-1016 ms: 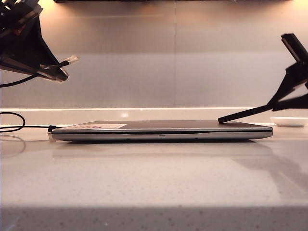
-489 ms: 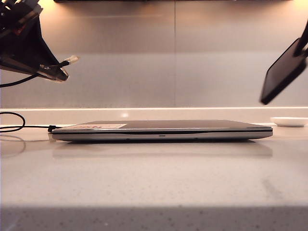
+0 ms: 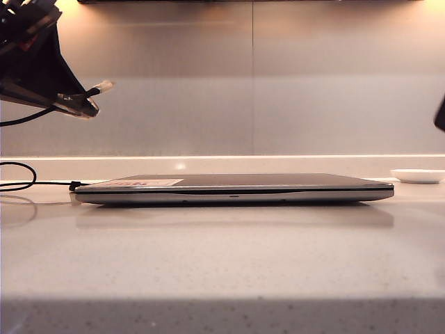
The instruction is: Pick up the charging cable and the phone, plug the charging cable into the charging port on the phone, and finally place them back on the table.
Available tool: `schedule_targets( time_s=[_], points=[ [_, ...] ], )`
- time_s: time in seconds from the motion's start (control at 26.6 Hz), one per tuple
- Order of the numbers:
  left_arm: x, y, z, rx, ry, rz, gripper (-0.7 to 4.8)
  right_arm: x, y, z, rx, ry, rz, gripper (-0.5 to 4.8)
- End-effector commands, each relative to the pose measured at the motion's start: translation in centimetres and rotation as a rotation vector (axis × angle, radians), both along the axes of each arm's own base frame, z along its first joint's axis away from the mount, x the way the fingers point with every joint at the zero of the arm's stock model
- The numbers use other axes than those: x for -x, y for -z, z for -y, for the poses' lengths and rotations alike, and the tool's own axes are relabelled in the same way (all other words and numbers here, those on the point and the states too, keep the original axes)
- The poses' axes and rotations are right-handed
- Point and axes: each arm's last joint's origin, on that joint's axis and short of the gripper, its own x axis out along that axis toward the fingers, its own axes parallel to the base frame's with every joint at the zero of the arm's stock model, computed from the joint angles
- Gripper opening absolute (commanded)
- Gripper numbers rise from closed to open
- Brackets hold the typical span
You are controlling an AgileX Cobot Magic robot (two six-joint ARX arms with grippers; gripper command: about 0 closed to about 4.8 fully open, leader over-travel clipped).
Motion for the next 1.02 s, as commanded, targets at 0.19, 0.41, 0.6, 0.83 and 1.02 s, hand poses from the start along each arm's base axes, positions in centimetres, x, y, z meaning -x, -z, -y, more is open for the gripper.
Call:
schedule_targets(
  time_s=[0.19,0.41,0.6,0.83,1.02],
  points=[
    [0.0,-0.2,0.0,0.009,0.002,0.009,-0.06,-1.1,1.3,-2.5,0.141,-0.117,-0.089,-0.06],
    [0.0,-0.2,0.0,0.009,0.002,0.009,-0.06,-2.2,2.4,-3.1,0.151,-0.136,-0.175,-0.06],
    [0.0,-0.2,0.0,0.009,0.002,0.009,-0.06,-2.6,2.9,-3.2,0.156,-0.139,-0.208,0.05],
    [0.0,-0.2,0.0,0.009,0.002,0.009,-0.06,-2.6,2.9,-3.3,0.129,-0.148,-0.216,0.75],
    [0.0,-0.2,0.0,0.009,0.002,0.009,-0.06,-2.9,3.3,-3.5,0.125,-0.178,-0.243,0.97]
  ],
)
